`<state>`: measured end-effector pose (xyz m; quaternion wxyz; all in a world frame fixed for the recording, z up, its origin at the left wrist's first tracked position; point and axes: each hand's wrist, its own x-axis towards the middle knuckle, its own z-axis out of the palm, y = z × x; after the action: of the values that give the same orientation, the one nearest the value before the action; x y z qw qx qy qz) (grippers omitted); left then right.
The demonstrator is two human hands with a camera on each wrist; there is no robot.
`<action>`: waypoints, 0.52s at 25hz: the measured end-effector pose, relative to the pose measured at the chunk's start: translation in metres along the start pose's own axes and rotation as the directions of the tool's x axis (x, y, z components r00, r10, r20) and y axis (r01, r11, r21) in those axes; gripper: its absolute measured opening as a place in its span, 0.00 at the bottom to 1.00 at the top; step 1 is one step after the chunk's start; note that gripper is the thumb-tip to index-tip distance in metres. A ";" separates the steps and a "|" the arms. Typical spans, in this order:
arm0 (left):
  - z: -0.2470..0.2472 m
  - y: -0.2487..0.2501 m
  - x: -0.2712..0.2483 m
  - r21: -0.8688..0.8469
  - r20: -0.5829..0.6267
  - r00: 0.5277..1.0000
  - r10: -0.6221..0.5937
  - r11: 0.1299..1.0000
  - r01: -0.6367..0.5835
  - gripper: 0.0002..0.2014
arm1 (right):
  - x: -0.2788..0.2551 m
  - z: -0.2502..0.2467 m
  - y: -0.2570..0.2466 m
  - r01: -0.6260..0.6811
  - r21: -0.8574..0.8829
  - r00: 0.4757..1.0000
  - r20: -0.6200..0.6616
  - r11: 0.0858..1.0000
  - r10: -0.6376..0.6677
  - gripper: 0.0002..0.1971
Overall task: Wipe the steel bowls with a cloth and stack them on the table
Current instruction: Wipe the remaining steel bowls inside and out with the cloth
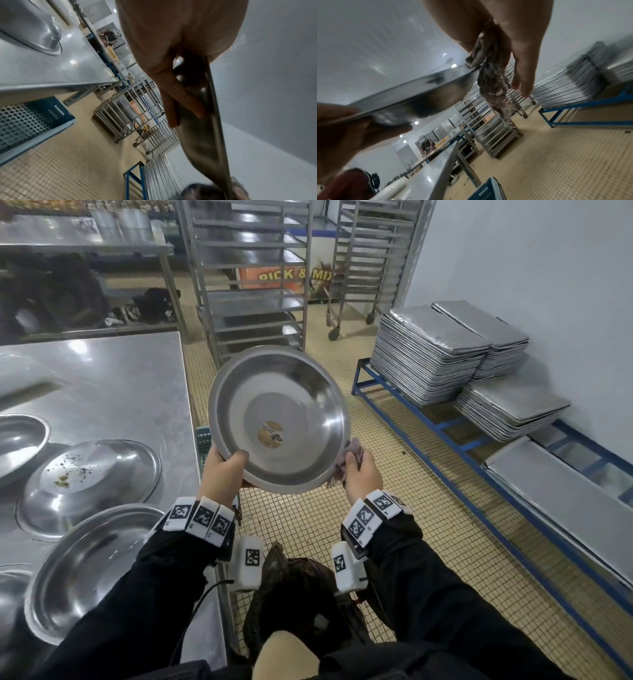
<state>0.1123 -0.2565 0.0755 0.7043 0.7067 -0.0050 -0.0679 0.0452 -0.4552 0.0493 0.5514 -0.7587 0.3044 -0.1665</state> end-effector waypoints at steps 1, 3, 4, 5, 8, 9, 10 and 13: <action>-0.004 -0.001 0.001 0.030 -0.020 1.000 -0.007 1.000 0.008 0.09 | -0.003 -0.003 0.003 0.046 -0.050 0.999 -0.016 0.998 -0.047 0.10; -0.010 -0.002 0.002 0.072 -0.035 0.999 0.009 0.997 -0.006 0.09 | -0.009 -0.003 0.006 0.169 -0.122 0.985 -0.020 0.978 -0.172 0.10; -0.012 -0.002 0.000 0.102 -0.025 0.999 0.026 0.994 -0.023 0.08 | -0.012 0.000 0.005 0.239 -0.163 0.971 0.025 0.957 -0.238 0.10; -0.012 -0.003 -0.001 0.136 -0.011 0.999 0.042 0.990 -0.040 0.08 | -0.016 0.007 0.005 0.310 -0.204 0.950 0.106 0.929 -0.294 0.12; -0.010 -0.005 -0.005 0.158 0.000 0.997 0.071 0.985 -0.070 0.07 | -0.044 0.035 0.012 0.579 -0.301 0.777 0.487 0.758 -0.399 0.23; -0.008 -0.004 -0.007 0.146 -0.003 0.997 0.076 0.986 -0.075 0.06 | -0.055 0.043 0.017 0.675 -0.304 0.691 0.578 0.672 -0.433 0.25; -0.008 -0.002 -0.008 0.146 -0.003 0.996 0.085 0.986 -0.084 0.06 | -0.063 0.048 0.024 0.744 -0.311 0.627 0.631 0.591 -0.457 0.28; -0.011 0.005 -0.012 0.156 -0.003 0.993 0.117 0.981 -0.115 0.07 | -0.059 0.040 0.036 0.780 -0.437 0.615 0.665 0.447 -0.423 0.32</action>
<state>0.1019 -0.2444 0.0815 0.6499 0.7582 -0.0471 -0.0219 0.0142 -0.3954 0.0075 0.1767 -0.9782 -0.0997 -0.0442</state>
